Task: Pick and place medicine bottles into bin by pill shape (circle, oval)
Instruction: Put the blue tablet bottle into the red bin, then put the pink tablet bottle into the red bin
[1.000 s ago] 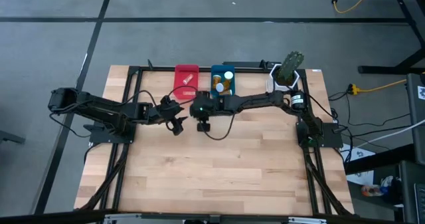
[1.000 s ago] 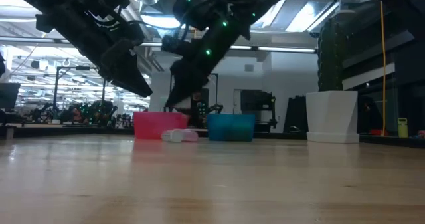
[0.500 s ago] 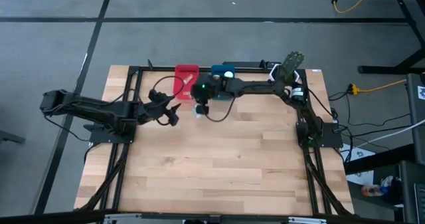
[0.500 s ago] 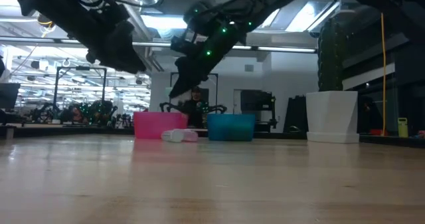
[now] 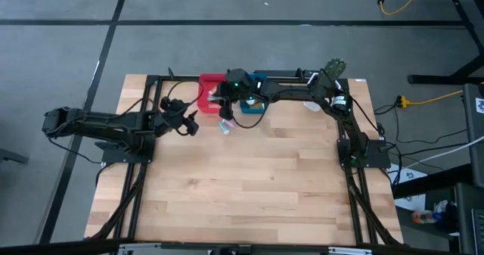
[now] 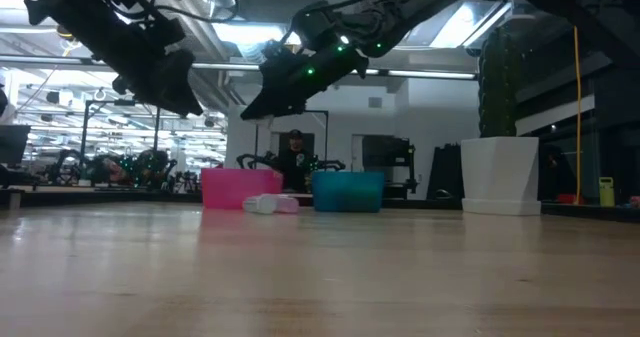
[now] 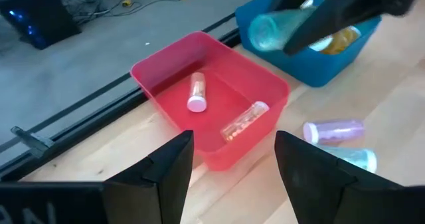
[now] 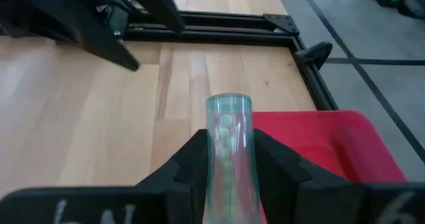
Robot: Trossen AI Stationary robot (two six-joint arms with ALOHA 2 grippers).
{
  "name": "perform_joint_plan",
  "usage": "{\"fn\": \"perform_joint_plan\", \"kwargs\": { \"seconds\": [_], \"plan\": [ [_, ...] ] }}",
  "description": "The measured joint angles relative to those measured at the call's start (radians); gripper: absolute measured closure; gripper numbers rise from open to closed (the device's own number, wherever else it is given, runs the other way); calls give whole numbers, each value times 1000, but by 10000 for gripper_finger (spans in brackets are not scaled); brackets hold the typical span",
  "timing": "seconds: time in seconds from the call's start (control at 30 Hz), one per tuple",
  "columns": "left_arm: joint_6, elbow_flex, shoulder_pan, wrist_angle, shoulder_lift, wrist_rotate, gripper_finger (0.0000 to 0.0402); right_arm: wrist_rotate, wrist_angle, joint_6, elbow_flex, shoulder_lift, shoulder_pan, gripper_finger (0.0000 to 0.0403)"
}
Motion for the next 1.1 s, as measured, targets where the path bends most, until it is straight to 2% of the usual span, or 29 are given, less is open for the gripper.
{"fn": "perform_joint_plan", "kwargs": {
  "seconds": [0.1, 0.27, 0.67, 1.1],
  "plan": [
    [-1, 0, 14, 0, 0, 1, 195, 7, 20, 2, 0, 0, 1, 299],
    [-11, 0, 20, 9, 0, 2, 195, 42, 151, 12, 1, 25, -1, 299],
    [-30, 0, 14, 2, 0, 33, 195, 53, 128, 8, 0, 79, -29, 297],
    [-30, 0, 14, 3, 0, 36, 195, 45, 173, 2, 0, 78, -28, 218]
  ]
}}
